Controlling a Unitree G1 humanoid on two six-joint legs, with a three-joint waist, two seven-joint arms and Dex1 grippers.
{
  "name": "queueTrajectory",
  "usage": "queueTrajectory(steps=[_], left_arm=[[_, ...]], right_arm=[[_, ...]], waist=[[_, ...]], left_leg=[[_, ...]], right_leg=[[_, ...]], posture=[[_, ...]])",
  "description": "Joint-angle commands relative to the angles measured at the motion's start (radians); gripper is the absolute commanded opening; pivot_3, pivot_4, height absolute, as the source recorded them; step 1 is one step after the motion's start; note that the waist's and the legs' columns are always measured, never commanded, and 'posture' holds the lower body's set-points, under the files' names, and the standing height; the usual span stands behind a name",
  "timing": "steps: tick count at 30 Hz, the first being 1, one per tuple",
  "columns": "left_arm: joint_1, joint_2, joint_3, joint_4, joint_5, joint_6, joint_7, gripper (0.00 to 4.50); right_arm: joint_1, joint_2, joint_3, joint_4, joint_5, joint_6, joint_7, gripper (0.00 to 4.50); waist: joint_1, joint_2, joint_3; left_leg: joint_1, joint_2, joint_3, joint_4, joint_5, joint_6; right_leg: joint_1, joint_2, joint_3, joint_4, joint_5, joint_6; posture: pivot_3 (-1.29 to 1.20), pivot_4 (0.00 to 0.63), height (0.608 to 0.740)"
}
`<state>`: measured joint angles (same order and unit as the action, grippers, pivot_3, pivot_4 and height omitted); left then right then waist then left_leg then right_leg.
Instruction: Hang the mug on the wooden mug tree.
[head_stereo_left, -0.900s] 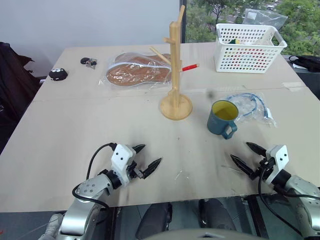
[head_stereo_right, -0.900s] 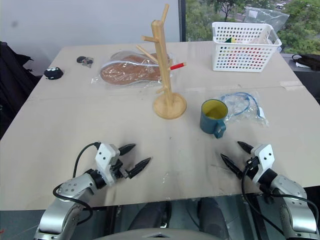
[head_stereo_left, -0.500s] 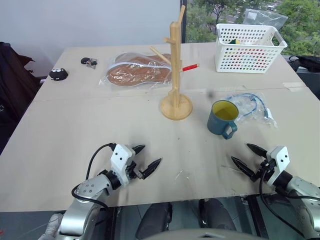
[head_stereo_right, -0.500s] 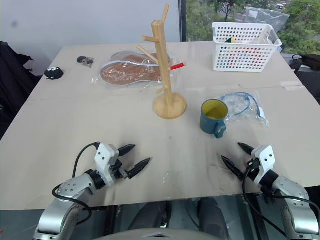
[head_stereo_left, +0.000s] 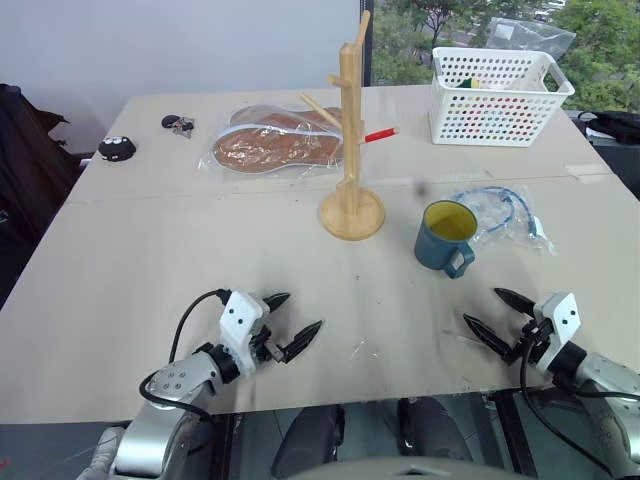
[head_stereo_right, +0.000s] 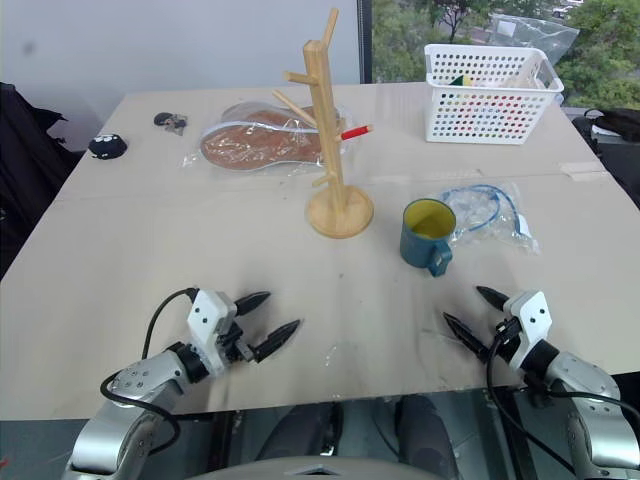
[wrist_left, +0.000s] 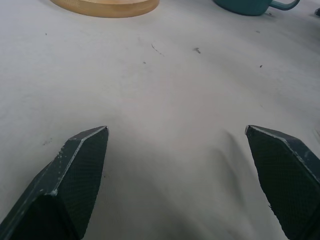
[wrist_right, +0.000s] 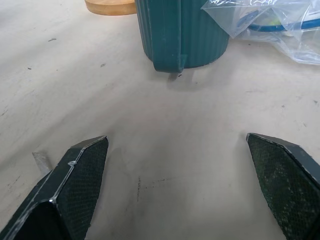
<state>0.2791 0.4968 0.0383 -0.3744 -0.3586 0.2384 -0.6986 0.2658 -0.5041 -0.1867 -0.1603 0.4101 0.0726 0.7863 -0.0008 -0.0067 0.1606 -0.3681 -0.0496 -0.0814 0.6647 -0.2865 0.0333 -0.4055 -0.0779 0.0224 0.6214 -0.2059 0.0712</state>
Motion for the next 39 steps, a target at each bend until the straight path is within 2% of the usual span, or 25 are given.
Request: queueTrajectory(steps=[1,4,7,16,23,26,30,31,32,37,39], left_arm=[[-0.026,0.017,0.011,-0.069,-0.034,0.016,-0.016,4.5],[-0.107,0.033,-0.001,-0.131,-0.082,0.073,-0.031,4.5],[-0.198,0.045,-0.015,-0.177,-0.136,0.145,-0.037,4.5],[-0.527,0.041,-0.081,-0.239,-0.22,0.387,0.039,4.5],[-0.616,0.063,-0.127,-0.274,-0.191,0.488,0.092,4.5],[-0.633,0.064,-0.129,-0.292,-0.202,0.519,0.106,4.5],[-0.644,0.077,-0.123,-0.311,-0.209,0.545,0.11,4.5],[-0.646,0.076,-0.122,-0.314,-0.212,0.549,0.11,4.5],[-0.647,0.075,-0.121,-0.315,-0.215,0.552,0.11,4.5],[-0.648,0.072,-0.125,-0.315,-0.206,0.552,0.106,4.5],[-0.652,0.071,-0.13,-0.312,-0.201,0.542,0.101,4.5]], right_arm=[[-0.015,-0.001,-0.093,-0.008,0.036,-0.001,-0.046,4.46],[-0.1,-0.012,-0.205,0.019,0.072,0.022,-0.146,4.46],[-0.2,-0.023,-0.252,0.044,0.083,0.069,-0.221,4.46],[-0.626,0.0,-0.172,0.272,0.016,0.346,-0.476,4.46],[-0.795,0.003,-0.105,0.512,-0.02,0.484,-0.478,4.46],[-0.817,-0.004,-0.073,0.579,-0.03,0.514,-0.425,4.46],[-0.837,-0.016,-0.049,0.6,-0.049,0.551,-0.407,3.28],[-0.839,-0.02,-0.044,0.603,-0.055,0.55,-0.402,2.68],[-0.844,-0.022,-0.043,0.609,-0.059,0.551,-0.402,2.42],[-0.86,-0.034,-0.048,0.639,-0.082,0.538,-0.399,0.08],[-0.859,-0.036,-0.048,0.637,-0.093,0.53,-0.403,0.03]], waist=[[0.001,0.0,0.0],[0.006,0.0,0.001],[0.009,0.0,0.001],[-0.011,0.0,0.001],[-0.01,0.0,0.001],[-0.011,0.0,0.001],[-0.014,-0.001,0.001],[-0.014,-0.001,0.001],[-0.014,-0.001,0.001],[-0.014,-0.002,0.0],[-0.014,-0.003,0.0]], left_leg=[[0.0,0.0,0.0,0.0,0.0,0.0],[-0.001,0.0,0.0,0.002,0.0,0.0],[-0.001,0.0,0.0,0.003,0.0,0.0],[-0.006,0.0,0.001,0.002,0.003,-0.005],[-0.012,-0.001,-0.001,0.002,0.003,-0.005],[-0.012,-0.002,-0.001,0.002,0.003,-0.005],[-0.011,-0.001,-0.001,0.003,0.003,-0.005],[-0.01,-0.001,-0.001,0.003,0.003,-0.005],[-0.01,-0.001,-0.001,0.003,0.003,-0.005],[-0.01,-0.001,-0.001,0.004,0.004,-0.005],[-0.01,-0.001,-0.001,0.004,0.004,-0.005]], right_leg=[[0.0,0.0,0.0,0.0,0.0,0.0],[0.0,0.0,0.0,0.0,0.0,0.0],[0.0,0.0,0.0,0.0,0.0,0.0],[-0.005,0.002,0.001,0.002,0.003,0.003],[-0.01,0.002,0.0,0.0,0.003,0.003],[-0.01,0.002,0.0,0.0,0.003,0.003],[-0.008,0.002,0.0,0.001,0.003,0.003],[-0.009,0.003,0.0,0.002,0.003,0.003],[-0.008,0.003,0.001,0.002,0.003,0.003],[-0.008,0.003,0.001,0.002,0.003,0.003],[-0.008,0.004,0.001,0.002,0.003,0.003]], posture=[[0.0,0.15,0.74],[0.0,0.15,0.74],[0.0,0.15,0.74],[0.0,0.15,0.74],[0.0,0.15,0.74],[0.0,0.15,0.74],[0.0,0.15,0.74],[0.0,0.15,0.74],[0.0,0.15,0.74],[0.0,0.15,0.74],[0.0,0.15,0.74]])
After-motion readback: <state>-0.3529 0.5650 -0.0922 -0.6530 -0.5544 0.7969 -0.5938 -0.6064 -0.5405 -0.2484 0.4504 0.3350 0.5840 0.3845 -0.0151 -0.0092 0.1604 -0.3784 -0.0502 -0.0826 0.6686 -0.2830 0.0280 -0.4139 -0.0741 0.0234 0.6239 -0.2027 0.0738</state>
